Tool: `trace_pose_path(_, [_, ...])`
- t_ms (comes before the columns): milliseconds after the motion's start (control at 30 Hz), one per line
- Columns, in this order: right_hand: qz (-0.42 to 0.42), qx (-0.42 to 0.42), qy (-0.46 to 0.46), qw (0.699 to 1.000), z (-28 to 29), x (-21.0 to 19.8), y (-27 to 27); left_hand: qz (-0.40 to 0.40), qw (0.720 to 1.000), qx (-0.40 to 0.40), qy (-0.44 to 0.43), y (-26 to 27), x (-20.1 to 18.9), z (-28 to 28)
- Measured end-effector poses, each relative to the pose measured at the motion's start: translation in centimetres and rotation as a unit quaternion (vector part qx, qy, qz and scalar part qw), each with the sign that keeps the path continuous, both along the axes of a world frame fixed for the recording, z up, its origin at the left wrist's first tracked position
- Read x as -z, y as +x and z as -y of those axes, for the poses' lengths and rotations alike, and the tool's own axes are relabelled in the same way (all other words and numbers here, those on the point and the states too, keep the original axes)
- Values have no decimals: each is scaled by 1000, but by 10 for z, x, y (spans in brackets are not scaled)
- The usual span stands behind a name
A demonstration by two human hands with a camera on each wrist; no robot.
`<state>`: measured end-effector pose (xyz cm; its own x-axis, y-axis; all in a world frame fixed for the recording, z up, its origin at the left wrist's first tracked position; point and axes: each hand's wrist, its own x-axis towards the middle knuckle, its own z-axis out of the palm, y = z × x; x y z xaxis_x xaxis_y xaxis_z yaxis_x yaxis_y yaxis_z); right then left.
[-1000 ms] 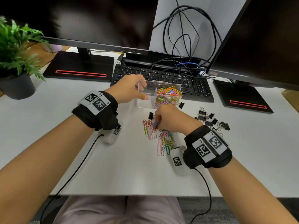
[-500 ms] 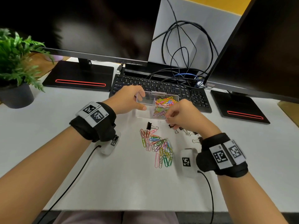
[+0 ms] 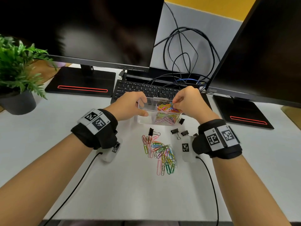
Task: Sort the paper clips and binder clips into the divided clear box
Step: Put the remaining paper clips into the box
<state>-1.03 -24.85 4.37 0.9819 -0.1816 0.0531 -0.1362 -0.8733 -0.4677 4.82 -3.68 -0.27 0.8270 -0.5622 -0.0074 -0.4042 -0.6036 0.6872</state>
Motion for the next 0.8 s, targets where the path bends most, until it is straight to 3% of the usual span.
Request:
trace_pose_path(333, [32,36,87,995,2,-12,-30,-2,1000,3,-2,-1,-1,0])
trace_pose_path(433, [-83,-16,64,994,-12,-7,-50,-3,1000,2,-3,-3,-3,0])
trace_pose_path(567, [-299,-59,29,952,-22,16,-66,-2,1000,-1,-1,-5,-4,0])
trace_pose_path(667, [-351,-58,-21,934,-29,23,-73,2,1000,0,3,-4,-4,1])
trace_pose_path(800, [-356,-56,-61,931,-38,26,-78,6,1000,0,8,-4,-4,0])
